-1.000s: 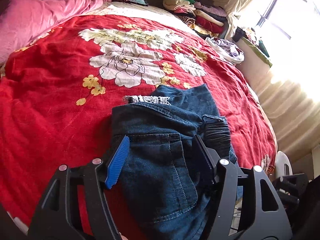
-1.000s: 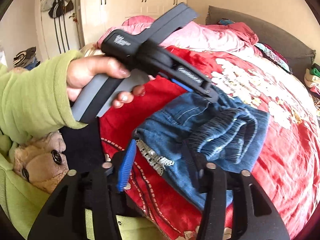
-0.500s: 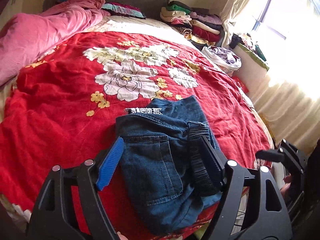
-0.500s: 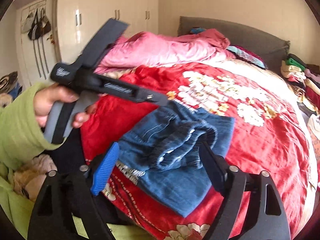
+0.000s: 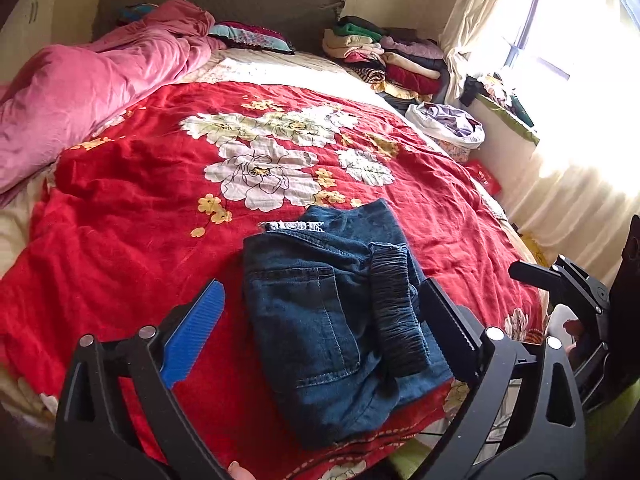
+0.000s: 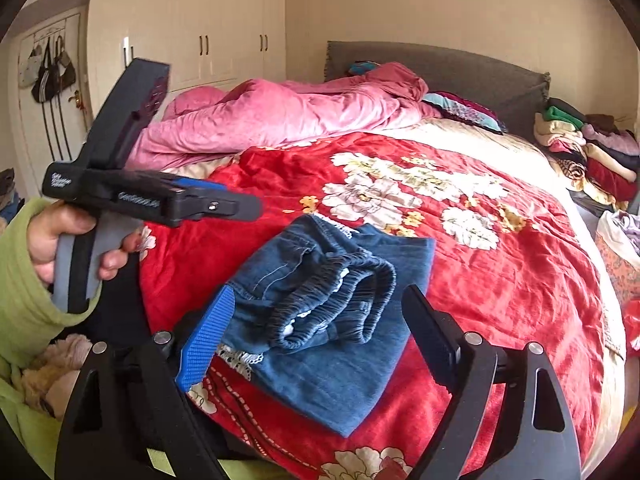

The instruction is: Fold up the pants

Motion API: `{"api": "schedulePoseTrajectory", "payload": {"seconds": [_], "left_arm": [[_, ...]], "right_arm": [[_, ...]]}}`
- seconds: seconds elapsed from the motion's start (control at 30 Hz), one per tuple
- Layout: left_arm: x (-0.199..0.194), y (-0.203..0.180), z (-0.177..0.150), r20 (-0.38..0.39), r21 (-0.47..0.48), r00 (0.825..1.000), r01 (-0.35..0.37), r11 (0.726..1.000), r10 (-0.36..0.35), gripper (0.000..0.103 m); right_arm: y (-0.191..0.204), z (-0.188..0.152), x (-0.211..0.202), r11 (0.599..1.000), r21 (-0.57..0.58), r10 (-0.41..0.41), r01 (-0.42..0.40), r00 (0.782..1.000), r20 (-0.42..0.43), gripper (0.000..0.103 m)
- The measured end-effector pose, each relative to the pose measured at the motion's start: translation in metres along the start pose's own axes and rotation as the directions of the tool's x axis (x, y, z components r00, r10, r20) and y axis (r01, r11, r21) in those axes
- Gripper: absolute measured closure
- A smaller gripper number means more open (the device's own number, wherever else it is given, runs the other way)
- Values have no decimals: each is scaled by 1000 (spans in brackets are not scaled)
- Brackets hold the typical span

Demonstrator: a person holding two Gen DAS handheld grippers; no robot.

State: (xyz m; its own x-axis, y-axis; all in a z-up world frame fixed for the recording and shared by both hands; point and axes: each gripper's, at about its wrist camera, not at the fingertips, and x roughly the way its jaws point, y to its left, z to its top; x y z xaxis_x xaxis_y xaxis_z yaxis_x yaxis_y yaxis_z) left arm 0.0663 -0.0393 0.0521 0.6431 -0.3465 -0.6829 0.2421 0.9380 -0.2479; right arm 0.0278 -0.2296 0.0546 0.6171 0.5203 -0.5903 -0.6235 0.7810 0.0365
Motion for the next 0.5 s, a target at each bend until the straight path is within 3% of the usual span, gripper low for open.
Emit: {"api": "schedulePoseTrajectory", "payload": {"seconds": [0.5], "left_arm": [[12,16,-17,-35,-22,999,-30,999,30,10]], "right_arm": [[-30,-10,22,984,137,-106,115,992,-70,18]]}}
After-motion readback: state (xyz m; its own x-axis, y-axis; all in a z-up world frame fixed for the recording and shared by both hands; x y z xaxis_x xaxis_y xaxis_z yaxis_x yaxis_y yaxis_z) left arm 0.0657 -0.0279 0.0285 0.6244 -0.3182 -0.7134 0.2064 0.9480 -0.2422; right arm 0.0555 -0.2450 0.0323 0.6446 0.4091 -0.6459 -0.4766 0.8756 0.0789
